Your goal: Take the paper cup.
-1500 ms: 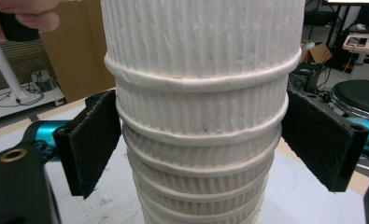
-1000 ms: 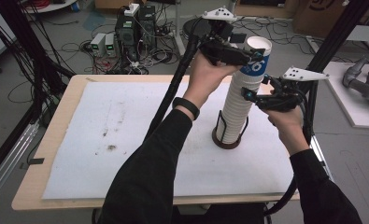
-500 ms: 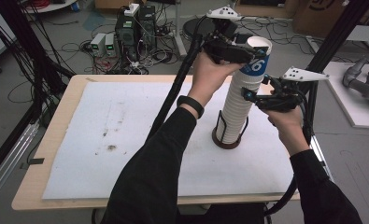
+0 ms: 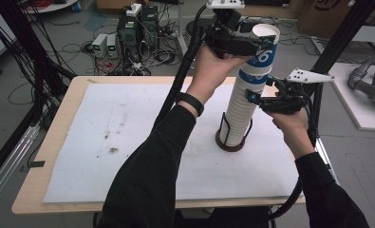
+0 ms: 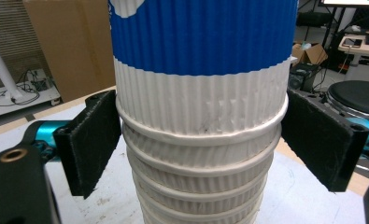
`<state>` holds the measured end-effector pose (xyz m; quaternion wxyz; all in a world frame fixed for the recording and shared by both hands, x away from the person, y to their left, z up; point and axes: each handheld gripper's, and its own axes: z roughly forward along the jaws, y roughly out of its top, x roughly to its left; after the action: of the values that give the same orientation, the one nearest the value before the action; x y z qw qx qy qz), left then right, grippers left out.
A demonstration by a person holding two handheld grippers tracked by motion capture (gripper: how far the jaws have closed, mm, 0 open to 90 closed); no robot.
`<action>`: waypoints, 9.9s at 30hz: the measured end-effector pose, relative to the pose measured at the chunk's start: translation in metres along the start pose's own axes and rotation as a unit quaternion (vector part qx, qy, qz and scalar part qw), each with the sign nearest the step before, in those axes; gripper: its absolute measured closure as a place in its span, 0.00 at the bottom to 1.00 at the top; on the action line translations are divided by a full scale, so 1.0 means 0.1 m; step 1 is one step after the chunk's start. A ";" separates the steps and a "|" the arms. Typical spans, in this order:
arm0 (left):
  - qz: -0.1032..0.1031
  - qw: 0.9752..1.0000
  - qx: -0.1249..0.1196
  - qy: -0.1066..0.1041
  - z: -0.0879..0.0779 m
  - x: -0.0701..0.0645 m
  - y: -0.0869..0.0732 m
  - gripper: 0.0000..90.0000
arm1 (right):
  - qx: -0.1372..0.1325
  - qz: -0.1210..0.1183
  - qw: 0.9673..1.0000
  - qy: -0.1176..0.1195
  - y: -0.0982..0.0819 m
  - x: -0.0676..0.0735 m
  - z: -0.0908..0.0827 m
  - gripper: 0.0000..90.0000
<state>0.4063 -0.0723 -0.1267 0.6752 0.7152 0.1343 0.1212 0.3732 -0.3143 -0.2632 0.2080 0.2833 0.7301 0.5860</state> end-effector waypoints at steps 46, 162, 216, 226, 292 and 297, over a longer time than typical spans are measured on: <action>0.029 0.999 -0.041 -0.003 -1.28 -0.25 -0.03 0.34 | -0.006 0.000 1.000 -0.001 -0.03 0.01 -0.02 0.15; -0.041 0.999 0.017 0.003 -1.77 -0.39 -2.11 0.34 | 0.031 -0.018 0.986 0.163 -0.96 0.85 0.04 0.16; -0.023 0.994 0.084 -0.068 -1.32 -0.72 -2.12 0.29 | 0.116 -0.050 0.966 0.226 -1.12 1.21 0.47 0.24; 0.024 0.980 0.188 -0.064 -1.30 -0.75 -2.09 0.24 | 0.154 -0.085 0.959 0.221 -1.13 1.26 0.50 0.24; 0.017 0.978 0.191 -0.078 -1.42 -0.71 -2.03 0.26 | 0.154 -0.082 0.957 0.234 -1.04 1.18 0.39 0.22; 0.022 0.976 0.199 -0.081 -1.39 -0.72 -2.07 0.32 | 0.175 -0.104 0.952 0.230 -1.04 1.21 0.40 0.21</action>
<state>0.2842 0.0423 -0.3244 0.5250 0.8455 0.0846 0.0482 0.2895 -0.2213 -0.3698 0.0417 0.0956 0.8746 0.4735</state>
